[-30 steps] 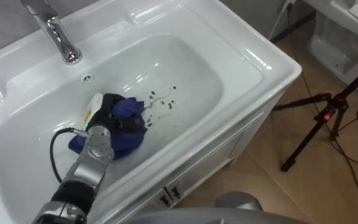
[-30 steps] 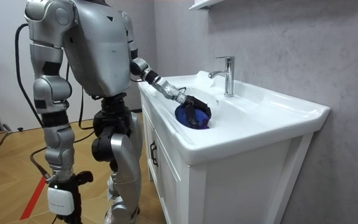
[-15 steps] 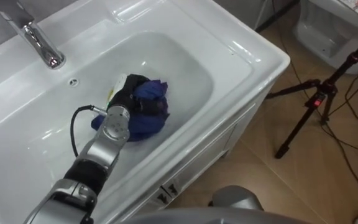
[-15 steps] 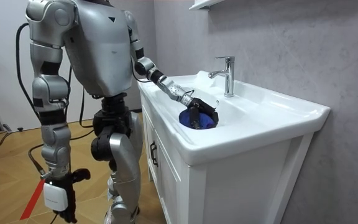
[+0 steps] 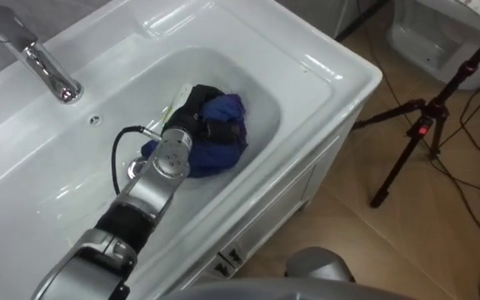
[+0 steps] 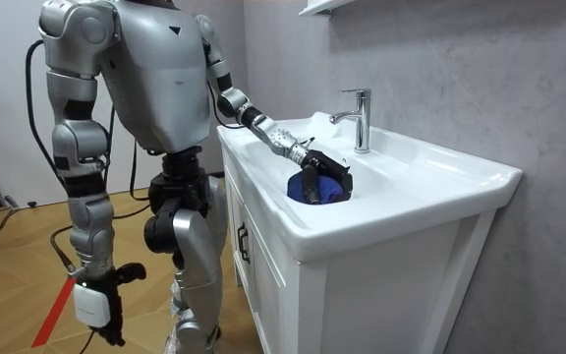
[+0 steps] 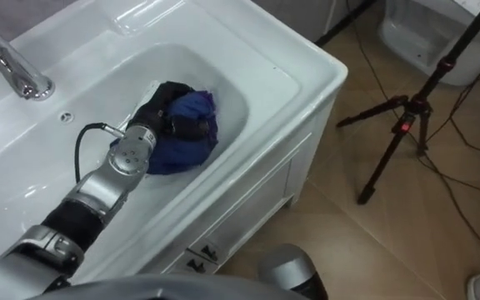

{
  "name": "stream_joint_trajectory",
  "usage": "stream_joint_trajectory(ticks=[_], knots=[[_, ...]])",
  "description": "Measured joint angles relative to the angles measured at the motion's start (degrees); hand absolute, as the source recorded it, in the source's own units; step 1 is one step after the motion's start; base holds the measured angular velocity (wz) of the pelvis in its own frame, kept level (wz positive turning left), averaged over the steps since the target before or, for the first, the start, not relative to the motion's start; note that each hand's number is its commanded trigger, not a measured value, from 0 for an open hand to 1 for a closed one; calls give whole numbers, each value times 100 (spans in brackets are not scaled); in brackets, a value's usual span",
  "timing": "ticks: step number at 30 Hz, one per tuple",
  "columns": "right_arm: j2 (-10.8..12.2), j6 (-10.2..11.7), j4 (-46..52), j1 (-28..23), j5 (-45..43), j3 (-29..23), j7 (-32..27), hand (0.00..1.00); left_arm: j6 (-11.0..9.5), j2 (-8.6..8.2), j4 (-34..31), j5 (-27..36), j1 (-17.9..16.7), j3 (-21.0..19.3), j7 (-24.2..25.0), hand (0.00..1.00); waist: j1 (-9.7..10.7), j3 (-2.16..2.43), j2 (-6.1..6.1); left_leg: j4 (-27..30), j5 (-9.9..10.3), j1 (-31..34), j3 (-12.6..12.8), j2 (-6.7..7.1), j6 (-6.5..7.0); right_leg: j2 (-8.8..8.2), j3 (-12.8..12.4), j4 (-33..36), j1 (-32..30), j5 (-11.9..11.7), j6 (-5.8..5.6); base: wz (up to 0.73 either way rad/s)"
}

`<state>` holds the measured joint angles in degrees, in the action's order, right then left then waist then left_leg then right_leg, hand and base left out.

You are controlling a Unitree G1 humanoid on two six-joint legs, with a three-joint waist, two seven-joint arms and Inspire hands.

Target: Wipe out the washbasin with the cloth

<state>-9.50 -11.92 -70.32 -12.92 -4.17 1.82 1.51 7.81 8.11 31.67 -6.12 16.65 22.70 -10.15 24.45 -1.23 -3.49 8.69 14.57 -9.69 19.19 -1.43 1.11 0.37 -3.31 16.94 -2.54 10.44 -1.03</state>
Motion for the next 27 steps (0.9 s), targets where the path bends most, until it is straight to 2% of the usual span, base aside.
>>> stream_joint_trajectory(ticks=[2,6,9,11,16,21,24,27], knots=[[-1,-1,-35,-72,17,-29,-5,0,0,6,15,94,133,-14,-48,100,22,-17,30,-2,0,-46,122,3,0,15,-71,-6,-18,-3,-7,-11],[1,-22,-51,-184,12,-72,-18,0,0,122,73,351,260,-123,-51,100,53,-36,55,-102,69,-15,133,-22,49,100,-182,-10,-87,-56,-27,-13],[-42,-15,-44,-221,13,-98,-142,0,0,225,72,532,317,-127,-50,100,34,-25,40,-84,76,27,191,-25,60,112,-216,0,-130,-114,-33,-11],[-40,4,-19,-208,13,-94,-158,0,-1,267,72,532,391,-127,-49,100,30,-1,8,-84,75,34,205,-29,60,115,-222,-4,-144,-145,-30,-6],[-36,98,53,-198,11,-82,-136,0,-3,341,72,537,546,-133,-49,100,15,8,-1,-83,75,-3,242,-39,60,127,-266,-15,-118,-159,-25,-1],[1,121,104,-230,10,-79,-137,0,-3,372,73,389,553,-264,-49,100,6,-25,54,-80,75,-102,307,-47,59,153,-340,-27,-58,-159,-25,-8],[27,85,210,-254,41,-81,-170,0,-2,381,76,143,557,-462,-85,100,-22,-29,67,-80,81,-107,408,-64,46,191,-405,-17,-77,-168,-14,-16],[29,14,374,-380,172,-83,-240,0,-2,412,174,143,565,-461,-212,100,-49,-25,64,-94,114,-122,428,-104,2,255,-438,-12,-85,-185,13,-9]])
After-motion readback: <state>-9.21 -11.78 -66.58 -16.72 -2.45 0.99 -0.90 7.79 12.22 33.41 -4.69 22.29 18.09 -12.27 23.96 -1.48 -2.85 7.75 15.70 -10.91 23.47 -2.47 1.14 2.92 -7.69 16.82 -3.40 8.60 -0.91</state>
